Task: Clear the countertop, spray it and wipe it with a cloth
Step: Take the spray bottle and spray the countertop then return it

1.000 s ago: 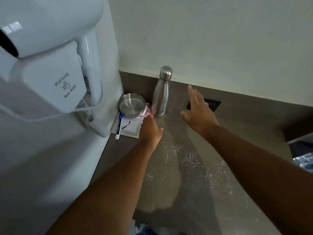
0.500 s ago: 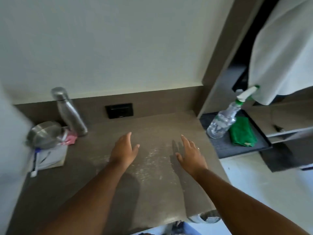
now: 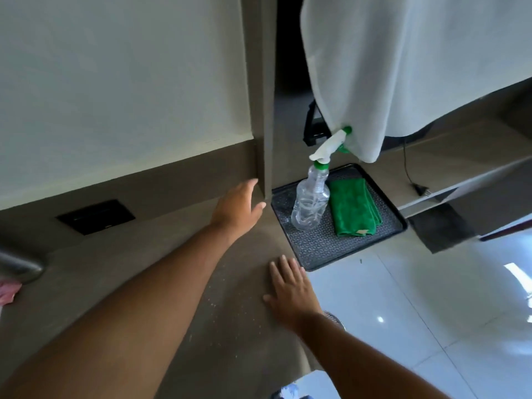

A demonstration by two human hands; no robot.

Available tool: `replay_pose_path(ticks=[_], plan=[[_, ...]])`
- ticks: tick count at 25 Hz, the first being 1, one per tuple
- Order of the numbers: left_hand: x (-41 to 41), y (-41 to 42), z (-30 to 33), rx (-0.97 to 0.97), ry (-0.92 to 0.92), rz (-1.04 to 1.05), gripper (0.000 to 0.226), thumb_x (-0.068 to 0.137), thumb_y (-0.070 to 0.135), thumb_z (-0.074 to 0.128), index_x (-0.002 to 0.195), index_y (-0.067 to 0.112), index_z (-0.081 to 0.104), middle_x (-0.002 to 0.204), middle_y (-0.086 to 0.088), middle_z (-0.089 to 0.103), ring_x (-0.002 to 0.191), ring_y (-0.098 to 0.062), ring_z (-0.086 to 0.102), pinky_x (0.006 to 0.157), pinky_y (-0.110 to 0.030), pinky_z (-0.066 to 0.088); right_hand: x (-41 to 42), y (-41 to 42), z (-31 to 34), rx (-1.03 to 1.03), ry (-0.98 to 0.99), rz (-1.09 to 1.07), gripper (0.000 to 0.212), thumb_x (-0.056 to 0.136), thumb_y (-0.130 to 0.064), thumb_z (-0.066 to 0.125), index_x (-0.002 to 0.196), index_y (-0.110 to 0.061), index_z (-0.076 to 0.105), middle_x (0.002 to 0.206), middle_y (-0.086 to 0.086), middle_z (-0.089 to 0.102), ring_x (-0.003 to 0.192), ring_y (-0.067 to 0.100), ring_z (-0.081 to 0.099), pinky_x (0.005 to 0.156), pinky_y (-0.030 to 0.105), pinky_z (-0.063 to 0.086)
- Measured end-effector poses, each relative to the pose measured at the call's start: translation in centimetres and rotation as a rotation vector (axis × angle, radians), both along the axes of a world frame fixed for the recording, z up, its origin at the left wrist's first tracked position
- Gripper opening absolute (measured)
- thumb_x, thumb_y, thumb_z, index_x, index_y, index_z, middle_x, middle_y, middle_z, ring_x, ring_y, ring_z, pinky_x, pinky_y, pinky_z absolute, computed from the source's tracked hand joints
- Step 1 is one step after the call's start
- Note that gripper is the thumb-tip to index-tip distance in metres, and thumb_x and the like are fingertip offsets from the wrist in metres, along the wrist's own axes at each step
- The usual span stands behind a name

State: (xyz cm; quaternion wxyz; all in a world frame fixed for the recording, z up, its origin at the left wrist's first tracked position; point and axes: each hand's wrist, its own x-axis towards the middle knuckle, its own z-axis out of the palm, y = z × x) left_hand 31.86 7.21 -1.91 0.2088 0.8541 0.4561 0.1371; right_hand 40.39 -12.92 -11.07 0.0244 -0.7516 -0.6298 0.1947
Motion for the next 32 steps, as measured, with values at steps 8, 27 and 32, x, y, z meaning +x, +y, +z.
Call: replay_pose_path(ticks=[8,27,32], plan=[[13.0,3.0,1.9,-0.193,-0.282,-0.27,0.068,0.071,0.065,0.068,0.124,0.024,0.058,0.118,0.004,0.065,0.11,-0.012,0.061,0.09,-0.023,0.048,-0.4,-3.7,-1.6,0.131,-0.012,-0.002,0.071,0.09,-0.055,0.042,0.151,-0.018,0.032,0.159,0.009,0.025,0.147,0.032,0.02,0.113,0.049,0.013],[10.8,0.7,3.4,-0.501,-0.834,-0.152,0.023,0.094,0.024,0.059,0.072,0.016,0.058,0.051,0.002,0.053,0.054,-0.022,0.052,0.059,-0.037,0.044,-0.3,-3.6,-1.9,0.106,-0.026,-0.01,0.073,0.091,-0.059,0.036,0.153,-0.023,0.023,0.162,0.006,0.014,0.149,0.03,0.011,0.115,0.049,0.01],[6.9,-0.6,5.8,-0.392,-1.065,0.033,0.021,0.089,0.033,0.062,0.072,0.02,0.06,0.05,0.006,0.052,0.047,-0.013,0.048,0.059,-0.042,0.045,-0.3,-3.5,-1.8,0.1,-0.058,-0.006,0.072,0.092,-0.06,0.03,0.154,-0.024,0.018,0.162,0.005,0.01,0.15,0.028,0.004,0.118,0.047,0.004]])
